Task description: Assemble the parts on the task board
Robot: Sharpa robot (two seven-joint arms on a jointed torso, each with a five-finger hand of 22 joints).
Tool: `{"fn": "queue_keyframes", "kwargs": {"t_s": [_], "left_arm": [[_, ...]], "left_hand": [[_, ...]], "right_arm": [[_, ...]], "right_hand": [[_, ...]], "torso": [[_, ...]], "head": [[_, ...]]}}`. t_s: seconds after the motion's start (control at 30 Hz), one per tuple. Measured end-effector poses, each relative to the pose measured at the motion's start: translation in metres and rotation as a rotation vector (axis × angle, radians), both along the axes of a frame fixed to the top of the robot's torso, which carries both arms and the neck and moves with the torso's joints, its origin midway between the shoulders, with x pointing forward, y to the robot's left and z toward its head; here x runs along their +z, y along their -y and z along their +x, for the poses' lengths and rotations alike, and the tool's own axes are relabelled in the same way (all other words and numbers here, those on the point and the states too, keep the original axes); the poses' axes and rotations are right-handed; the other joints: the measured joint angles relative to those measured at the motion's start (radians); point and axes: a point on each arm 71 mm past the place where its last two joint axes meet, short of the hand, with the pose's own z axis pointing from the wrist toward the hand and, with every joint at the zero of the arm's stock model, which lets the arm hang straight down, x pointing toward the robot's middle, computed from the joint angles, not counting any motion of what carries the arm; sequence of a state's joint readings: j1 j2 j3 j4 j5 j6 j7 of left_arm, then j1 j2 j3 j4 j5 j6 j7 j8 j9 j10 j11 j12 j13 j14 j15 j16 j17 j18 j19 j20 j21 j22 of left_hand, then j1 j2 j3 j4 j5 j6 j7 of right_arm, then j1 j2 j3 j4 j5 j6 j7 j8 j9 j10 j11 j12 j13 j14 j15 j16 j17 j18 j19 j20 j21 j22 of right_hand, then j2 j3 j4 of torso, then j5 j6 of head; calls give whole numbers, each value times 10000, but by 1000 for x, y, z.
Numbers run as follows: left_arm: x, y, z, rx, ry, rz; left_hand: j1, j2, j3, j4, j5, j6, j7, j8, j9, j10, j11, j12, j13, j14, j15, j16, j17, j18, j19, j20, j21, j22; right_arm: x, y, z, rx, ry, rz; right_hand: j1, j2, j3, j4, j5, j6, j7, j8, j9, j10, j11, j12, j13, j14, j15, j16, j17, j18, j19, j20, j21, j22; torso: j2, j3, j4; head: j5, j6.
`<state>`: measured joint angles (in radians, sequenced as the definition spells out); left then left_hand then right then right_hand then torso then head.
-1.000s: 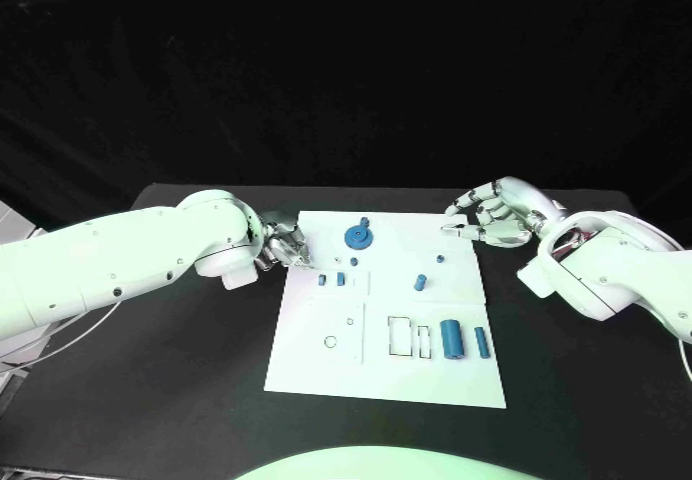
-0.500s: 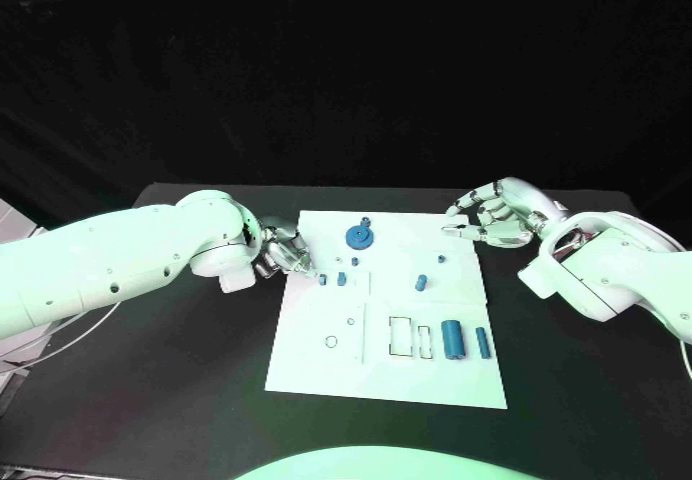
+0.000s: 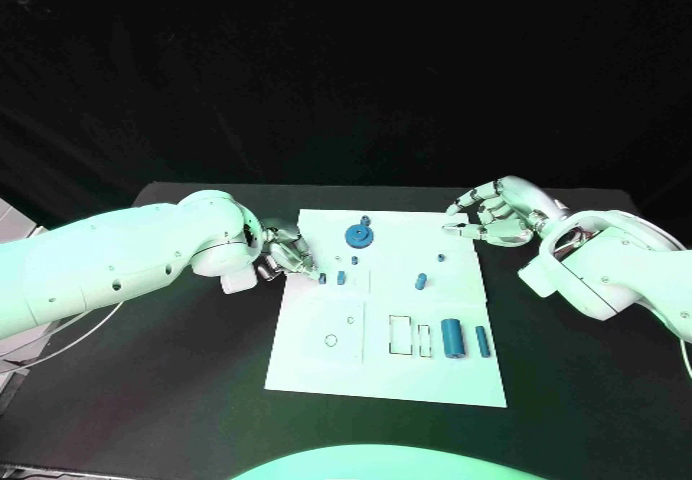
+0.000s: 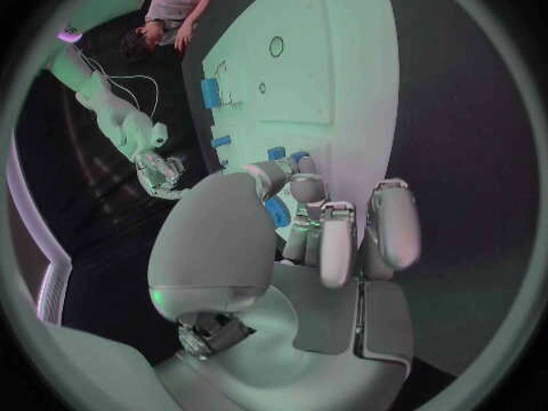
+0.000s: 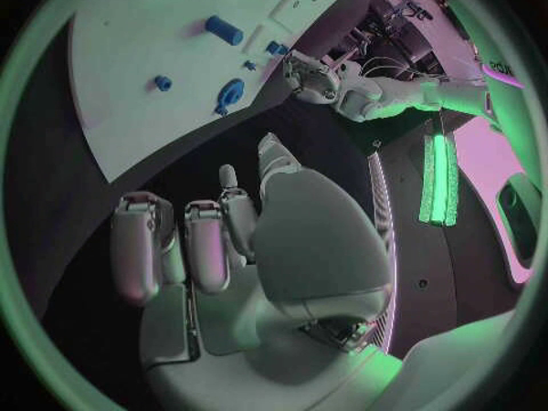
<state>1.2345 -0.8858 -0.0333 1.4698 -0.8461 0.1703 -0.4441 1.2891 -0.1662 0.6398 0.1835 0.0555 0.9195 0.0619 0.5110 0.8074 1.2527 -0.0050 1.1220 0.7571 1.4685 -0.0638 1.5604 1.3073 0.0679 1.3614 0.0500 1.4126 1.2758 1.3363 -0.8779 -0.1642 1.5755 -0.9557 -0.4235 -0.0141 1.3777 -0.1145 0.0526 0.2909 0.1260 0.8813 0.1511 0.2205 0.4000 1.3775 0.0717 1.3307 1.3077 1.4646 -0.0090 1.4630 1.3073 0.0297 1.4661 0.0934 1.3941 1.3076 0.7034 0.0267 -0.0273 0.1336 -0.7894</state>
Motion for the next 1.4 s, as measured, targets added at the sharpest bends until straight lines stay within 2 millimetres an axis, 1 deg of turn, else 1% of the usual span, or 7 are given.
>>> {"fn": "queue_keyframes", "kwargs": {"t_s": [0.1, 0.27, 0.4, 0.47, 0.8, 0.87, 1.4], "left_arm": [[-1, 2, 0, -20, -17, -18], [-1, 4, 1, -40, -18, -28], [-2, 6, 2, -66, -9, -7], [-3, 7, 2, -80, -3, 17], [-4, 8, 3, -130, 118, 238], [-4, 8, 3, -140, 162, 281], [-3, 9, 5, -124, 348, 375]], "left_hand": [[-66, 66, -53, 53, 0, 37, 37, 0, -12, 0, 0, 0, 7, 0, 0, 0, 0, 1, 0, 0, 0, 0], [-66, 66, -53, 53, 0, 36, 37, 0, -12, 0, 0, 20, 31, 0, 0, 0, 0, 1, 0, 0, 0, 7], [-66, 66, -53, 53, 0, 38, 35, 0, -13, 4, -4, 42, 46, -1, 0, 0, 0, 0, 0, 0, 0, 16], [-66, 66, -53, 53, 0, 69, 4, 0, -23, 38, -39, 43, 47, 0, 0, 0, 0, 1, 0, 0, 0, 16], [-65, 66, -80, 26, 0, 102, -29, 43, -33, 39, -40, 43, 64, 0, 0, 0, 0, 0, 1, 0, 0, 29], [-43, 88, -62, 8, -1, 102, -30, 43, -28, 75, -75, 43, 93, 0, 0, 0, 0, 0, 1, 0, 0, 57], [45, 175, -24, -31, -60, 137, -65, 88, -6, 75, -75, 79, 137, 0, 0, 40, 0, 0, 1, 0, 0, 83]], "right_arm": [[0, 0, 0, -2, 0, 0], [0, 0, 0, -5, 0, -1], [0, 0, 0, -5, 0, -1], [0, 0, 0, -5, 0, -1], [0, 0, 0, -4, 1, -1], [0, 0, 0, -4, 2, -1], [0, 0, 0, -3, 4, -2]], "right_hand": [[0, 0, 0, 0, 0, 0, 0, 0, 0, 0, 0, 0, 0, 0, 0, 0, 0, 0, 0, 0, 0, 0], [0, 0, 0, 0, 0, 0, 0, 0, 0, 0, 0, 0, -1, 0, 0, 0, 8, 0, 0, 0, 0, -1], [0, 0, 0, 0, 0, 0, 0, 0, 0, 0, 0, -1, -1, 0, 0, 0, 8, 0, 0, 0, 0, -1], [0, 0, 0, 0, 0, 0, 0, 0, 0, 0, 0, -1, -1, 0, 0, 0, 8, 0, 0, 0, 0, -1], [0, 0, 0, 0, 0, 0, 0, 0, 0, 0, 0, -1, -2, 0, 0, 0, 6, 0, 0, 0, 0, -2], [0, 0, 0, 0, 0, 0, 0, 0, 0, 0, 0, -1, -2, 0, 0, 0, 6, 0, 0, 0, 0, -2], [0, 0, 0, 0, 0, 0, 0, 0, 1, 0, 0, -1, -3, 0, 0, 0, 5, -1, 0, 0, 0, 5]], "torso": [[1, -5, -4], [2, -5, -5], [3, -5, -1], [3, -5, 0], [-4, -5, 3], [-6, -5, 4], [-8, 2, 1]], "head": [[-7, 0], [-17, 3], [-29, -18], [-35, -26], [-43, -57], [-43, -57], [-50, -73]]}}
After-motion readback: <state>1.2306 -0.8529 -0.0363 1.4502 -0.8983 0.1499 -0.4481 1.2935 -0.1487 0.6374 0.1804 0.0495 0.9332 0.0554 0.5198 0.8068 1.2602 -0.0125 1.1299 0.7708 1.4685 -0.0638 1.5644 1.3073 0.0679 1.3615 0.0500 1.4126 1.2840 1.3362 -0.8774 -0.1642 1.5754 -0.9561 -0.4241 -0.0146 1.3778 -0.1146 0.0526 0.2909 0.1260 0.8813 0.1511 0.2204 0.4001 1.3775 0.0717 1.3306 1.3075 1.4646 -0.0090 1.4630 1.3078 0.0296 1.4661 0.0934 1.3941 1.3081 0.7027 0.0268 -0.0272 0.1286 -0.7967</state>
